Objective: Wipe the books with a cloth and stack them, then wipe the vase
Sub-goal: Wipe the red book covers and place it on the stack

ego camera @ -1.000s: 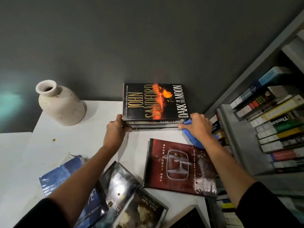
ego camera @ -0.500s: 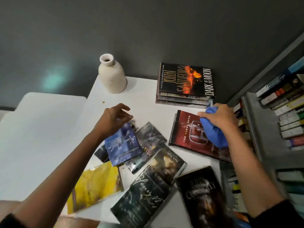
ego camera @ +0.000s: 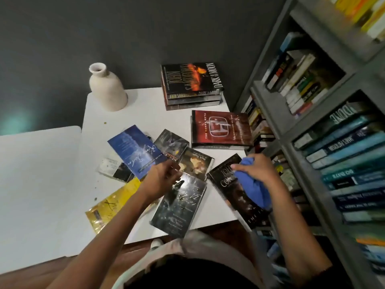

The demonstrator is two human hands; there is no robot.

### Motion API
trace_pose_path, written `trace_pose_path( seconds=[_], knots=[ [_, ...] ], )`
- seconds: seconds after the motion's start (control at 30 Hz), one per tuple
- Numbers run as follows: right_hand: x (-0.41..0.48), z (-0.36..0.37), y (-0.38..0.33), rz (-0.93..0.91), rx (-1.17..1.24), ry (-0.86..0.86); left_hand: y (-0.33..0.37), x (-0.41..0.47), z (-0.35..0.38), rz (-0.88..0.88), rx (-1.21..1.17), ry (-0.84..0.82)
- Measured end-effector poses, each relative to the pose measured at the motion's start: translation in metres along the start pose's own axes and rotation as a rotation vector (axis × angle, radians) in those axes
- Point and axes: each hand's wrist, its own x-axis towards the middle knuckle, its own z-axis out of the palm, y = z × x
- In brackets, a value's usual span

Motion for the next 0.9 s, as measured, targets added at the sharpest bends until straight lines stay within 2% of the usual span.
trace_pose_path(
  seconds=[0.27,0.5,0.6,0.7,0.8,0.9],
  knots=[
    [-0.051,0.020,0.091,0.258,0.035,0.016,0.025,0.051,0.049,0.046,0.137,-0.244],
    [-0.059,0.038,0.117,0.423,0.028,0.071,0.039,0.093,0.081,0.047,0.254,-0.326],
    [-0.054,0.044,0.124,0.482,0.073,0.038,0.042,0.100,0.090,0.032,0.291,-0.392],
    [-0.047,0.044,0.129,0.504,0.117,0.062,0.042,0.108,0.090,0.021,0.328,-0.386],
    [-0.029,0.041,0.141,0.528,0.141,0.008,0.040,0.117,0.089,-0.018,0.334,-0.388],
    [-0.022,0.020,0.120,0.507,0.100,0.045,0.041,0.130,0.085,-0.086,0.237,-0.251]
  ],
)
